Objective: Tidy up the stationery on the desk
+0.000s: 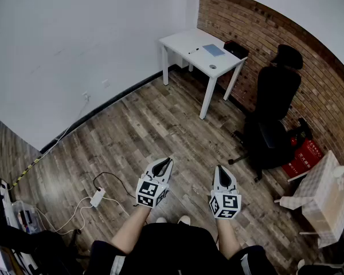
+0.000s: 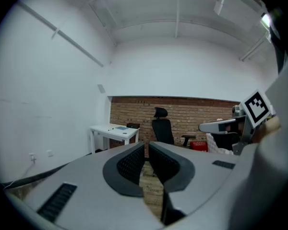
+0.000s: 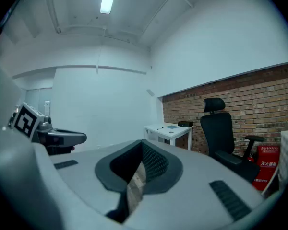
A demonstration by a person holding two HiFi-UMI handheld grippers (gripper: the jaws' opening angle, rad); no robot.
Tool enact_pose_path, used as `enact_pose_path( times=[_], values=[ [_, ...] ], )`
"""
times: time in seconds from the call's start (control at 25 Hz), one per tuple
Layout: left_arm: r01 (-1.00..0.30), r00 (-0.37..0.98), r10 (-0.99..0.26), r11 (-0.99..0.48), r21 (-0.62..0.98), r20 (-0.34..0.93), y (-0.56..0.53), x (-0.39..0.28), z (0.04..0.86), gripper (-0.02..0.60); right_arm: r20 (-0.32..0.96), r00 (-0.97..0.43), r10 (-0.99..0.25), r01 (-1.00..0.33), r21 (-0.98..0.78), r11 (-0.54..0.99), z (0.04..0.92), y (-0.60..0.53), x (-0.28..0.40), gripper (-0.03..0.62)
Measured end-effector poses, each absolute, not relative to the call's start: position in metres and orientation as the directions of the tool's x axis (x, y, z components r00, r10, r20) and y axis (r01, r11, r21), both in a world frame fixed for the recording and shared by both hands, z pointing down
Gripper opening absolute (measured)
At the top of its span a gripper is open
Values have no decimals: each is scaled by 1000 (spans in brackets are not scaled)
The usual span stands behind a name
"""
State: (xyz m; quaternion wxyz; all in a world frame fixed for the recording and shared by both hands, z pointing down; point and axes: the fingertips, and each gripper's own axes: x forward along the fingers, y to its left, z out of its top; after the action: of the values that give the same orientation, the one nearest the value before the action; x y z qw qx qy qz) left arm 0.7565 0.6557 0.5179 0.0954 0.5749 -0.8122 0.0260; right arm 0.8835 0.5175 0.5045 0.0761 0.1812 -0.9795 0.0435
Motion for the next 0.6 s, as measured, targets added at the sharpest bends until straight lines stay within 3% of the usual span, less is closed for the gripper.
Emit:
enact_pose_path(
  times=[0.6],
  values=[
    [-940, -316, -928, 335, 72, 197, 663, 763, 526, 38, 108, -921, -375, -385, -95, 918, 505, 517, 895, 25]
  ],
)
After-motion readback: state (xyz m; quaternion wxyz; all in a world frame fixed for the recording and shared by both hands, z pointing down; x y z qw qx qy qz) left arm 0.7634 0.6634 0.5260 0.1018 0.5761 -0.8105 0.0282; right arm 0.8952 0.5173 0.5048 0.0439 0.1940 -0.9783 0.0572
